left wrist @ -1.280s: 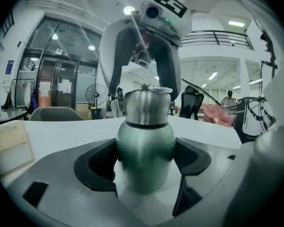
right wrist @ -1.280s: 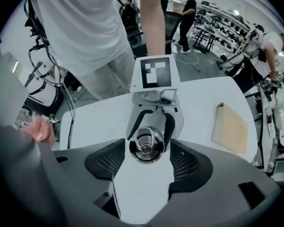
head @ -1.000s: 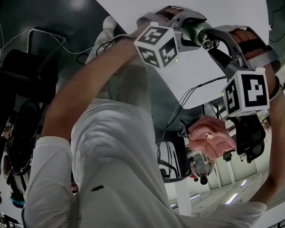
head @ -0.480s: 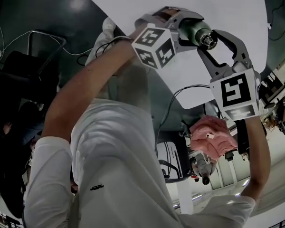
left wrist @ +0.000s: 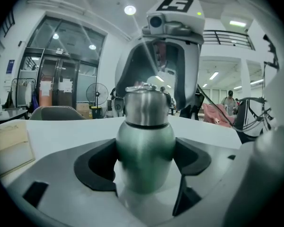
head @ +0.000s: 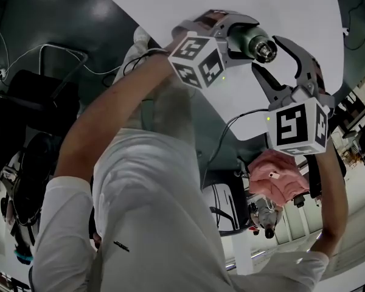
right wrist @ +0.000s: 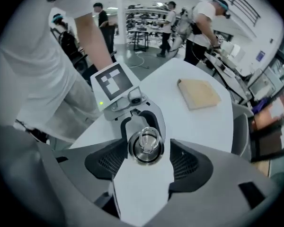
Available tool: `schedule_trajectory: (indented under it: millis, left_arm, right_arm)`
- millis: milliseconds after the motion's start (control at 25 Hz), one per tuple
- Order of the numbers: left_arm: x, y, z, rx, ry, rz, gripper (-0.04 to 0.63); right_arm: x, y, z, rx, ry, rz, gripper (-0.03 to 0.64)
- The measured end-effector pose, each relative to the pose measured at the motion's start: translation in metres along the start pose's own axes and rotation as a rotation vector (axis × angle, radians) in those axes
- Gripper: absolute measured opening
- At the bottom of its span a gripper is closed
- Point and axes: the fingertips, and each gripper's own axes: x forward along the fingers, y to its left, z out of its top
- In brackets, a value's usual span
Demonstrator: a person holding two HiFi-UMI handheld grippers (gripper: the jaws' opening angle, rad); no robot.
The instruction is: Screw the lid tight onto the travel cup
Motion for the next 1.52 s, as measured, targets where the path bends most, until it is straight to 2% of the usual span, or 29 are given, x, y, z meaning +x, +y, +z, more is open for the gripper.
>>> schedule_trajectory:
  millis: [80, 200, 280, 320, 360, 440, 520, 560, 760, 880, 1000, 1160, 1240, 1320, 1400, 1520]
  left_arm:
    - [-0.003, 0.002, 0.001, 0.002, -0.003, 0.001, 0.362]
    - [-0.006, 0.006, 0.001, 0.002, -0.003, 0.004, 0.362]
    - [-0.007, 0.007, 0.001, 0.0, -0.002, 0.004, 0.362]
    - [-0.006, 0.007, 0.001, -0.001, -0.002, 0.003, 0.362]
    - [-0.006, 0.008, 0.001, -0.001, -0.001, 0.003, 0.362]
    - [-0.006, 0.009, 0.003, 0.0, -0.001, 0.002, 0.362]
    - [-0.006, 0.009, 0.003, 0.004, -0.001, 0.006, 0.362]
    - [-0.006, 0.008, 0.002, 0.004, -0.001, 0.008, 0.362]
    - [-0.003, 0.004, -0.001, -0.001, 0.002, 0.011, 0.362]
    - [-0.004, 0.006, -0.004, -0.003, 0.007, 0.016, 0.362]
    - [-0.006, 0.007, -0.007, 0.0, 0.018, 0.022, 0.362]
    - [-0.005, 0.007, -0.006, -0.015, 0.03, 0.02, 0.364]
    - [-0.006, 0.009, -0.013, -0.062, 0.087, 0.015, 0.364]
    - [-0.01, 0.01, -0.013, -0.074, 0.129, 0.003, 0.364]
    - [-0.018, 0.008, 0.0, -0.05, 0.132, -0.011, 0.364]
    - [-0.03, 0.007, 0.021, -0.036, 0.149, -0.019, 0.364]
  right_arm:
    - [-0.004, 0.0, 0.009, -0.164, -0.002, 0.038, 0.264]
    - [-0.002, 0.005, 0.012, -0.412, 0.046, 0.155, 0.264]
    - [0.002, 0.006, 0.01, -0.532, 0.083, 0.209, 0.264]
    - [0.004, 0.006, 0.009, -0.563, 0.098, 0.232, 0.262]
    - [0.005, 0.007, 0.008, -0.574, 0.11, 0.255, 0.228]
    - [0.004, 0.006, 0.008, -0.561, 0.122, 0.275, 0.224]
    - [0.004, 0.005, 0.008, -0.495, 0.108, 0.252, 0.224]
    - [0.004, 0.005, 0.009, -0.428, 0.094, 0.235, 0.224]
    - [0.007, -0.003, 0.006, 0.057, 0.046, 0.109, 0.224]
    - [0.009, -0.008, 0.007, 0.228, 0.043, 0.024, 0.222]
    - [0.011, -0.012, 0.011, 0.29, 0.007, -0.045, 0.222]
    - [0.009, -0.012, 0.009, 0.283, -0.01, -0.078, 0.222]
    - [0.011, -0.013, 0.012, 0.278, -0.009, -0.096, 0.233]
    - [0.009, -0.012, 0.015, 0.279, -0.009, -0.121, 0.24]
    - [0.0, -0.01, 0.015, 0.321, -0.026, -0.143, 0.241]
    - [-0.023, -0.014, 0.016, 0.441, -0.092, -0.2, 0.241]
